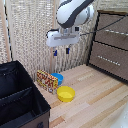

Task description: Move your gripper towards the bottom drawer handle. Grasp the handle gently with your gripper. Apply gentle outward force to slide the bottom drawer open.

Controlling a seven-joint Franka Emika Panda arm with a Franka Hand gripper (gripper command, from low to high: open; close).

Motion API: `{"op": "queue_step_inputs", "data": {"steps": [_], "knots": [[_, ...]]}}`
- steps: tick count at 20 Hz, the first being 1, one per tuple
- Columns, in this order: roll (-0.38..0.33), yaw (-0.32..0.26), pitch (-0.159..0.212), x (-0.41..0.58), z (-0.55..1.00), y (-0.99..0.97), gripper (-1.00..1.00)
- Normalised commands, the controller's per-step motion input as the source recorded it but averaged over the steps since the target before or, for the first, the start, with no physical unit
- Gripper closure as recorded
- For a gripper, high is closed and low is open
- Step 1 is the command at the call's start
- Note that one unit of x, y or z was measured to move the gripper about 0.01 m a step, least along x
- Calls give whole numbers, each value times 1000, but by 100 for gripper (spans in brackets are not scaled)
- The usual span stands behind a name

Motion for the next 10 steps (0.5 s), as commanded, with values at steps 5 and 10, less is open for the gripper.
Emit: {"op": "queue_step_inputs", "data": {"steps": [5, 10], "knots": [[-368, 172, -44, -106, 13, -115, -100], [-370, 187, -71, -101, -12, -143, -100]]}}
